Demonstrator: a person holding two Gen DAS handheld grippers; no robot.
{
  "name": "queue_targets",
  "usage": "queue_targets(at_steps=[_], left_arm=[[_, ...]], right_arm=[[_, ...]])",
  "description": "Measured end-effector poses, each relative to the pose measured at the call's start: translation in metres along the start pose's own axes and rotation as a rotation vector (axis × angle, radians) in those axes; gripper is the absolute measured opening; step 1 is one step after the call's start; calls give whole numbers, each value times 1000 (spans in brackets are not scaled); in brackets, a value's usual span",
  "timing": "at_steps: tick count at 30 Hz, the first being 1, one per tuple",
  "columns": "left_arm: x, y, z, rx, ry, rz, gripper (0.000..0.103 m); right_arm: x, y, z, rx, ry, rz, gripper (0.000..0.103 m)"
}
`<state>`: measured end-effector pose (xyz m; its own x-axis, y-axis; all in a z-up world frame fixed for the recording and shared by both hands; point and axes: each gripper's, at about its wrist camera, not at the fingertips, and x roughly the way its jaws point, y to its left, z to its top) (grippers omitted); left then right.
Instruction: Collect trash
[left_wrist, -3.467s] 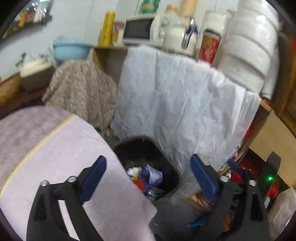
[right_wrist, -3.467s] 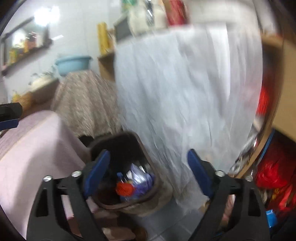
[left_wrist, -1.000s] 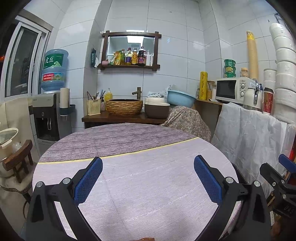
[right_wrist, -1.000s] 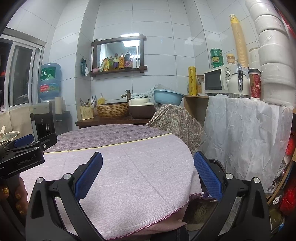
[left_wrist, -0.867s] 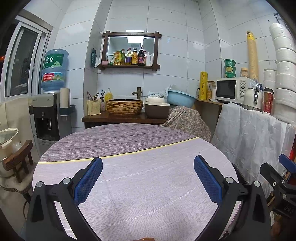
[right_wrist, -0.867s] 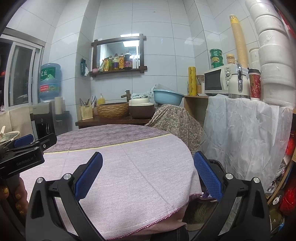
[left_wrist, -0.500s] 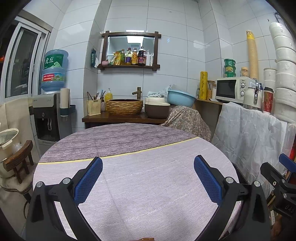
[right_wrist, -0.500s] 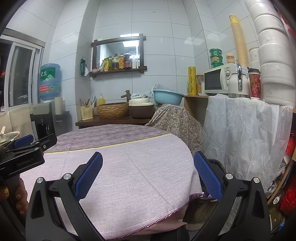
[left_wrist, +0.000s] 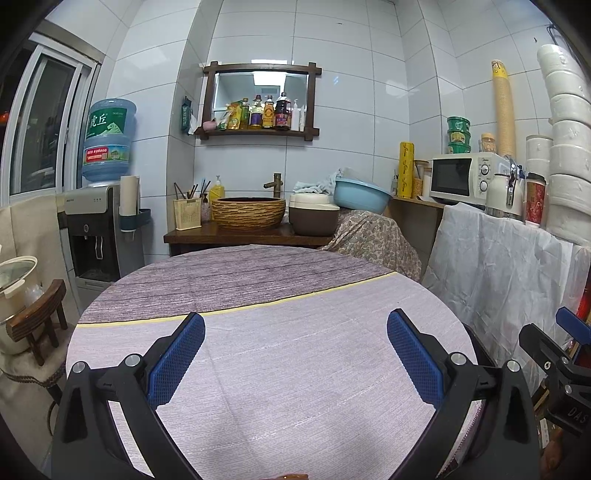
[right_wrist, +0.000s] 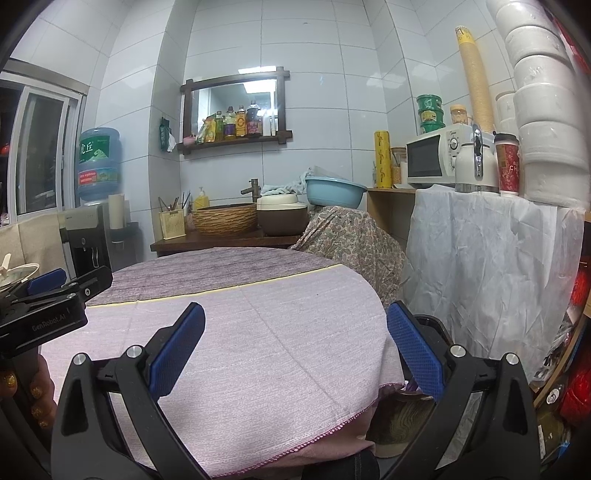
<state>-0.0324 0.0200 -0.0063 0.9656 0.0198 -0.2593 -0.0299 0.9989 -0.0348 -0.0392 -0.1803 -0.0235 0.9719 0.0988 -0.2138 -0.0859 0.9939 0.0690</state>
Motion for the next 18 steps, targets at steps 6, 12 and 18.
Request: queue_targets(at_steps=[6, 12, 18], left_arm=[[-1, -2, 0, -2, 0, 1, 98], [-1, -3, 0, -5, 4, 2, 98], [-1, -5, 0, 4, 3, 1, 98]], right_arm=[[0, 0, 1, 1, 0, -1, 97], [0, -1, 1, 0, 0, -1, 97], [0, -1, 1, 3, 3, 1, 97]])
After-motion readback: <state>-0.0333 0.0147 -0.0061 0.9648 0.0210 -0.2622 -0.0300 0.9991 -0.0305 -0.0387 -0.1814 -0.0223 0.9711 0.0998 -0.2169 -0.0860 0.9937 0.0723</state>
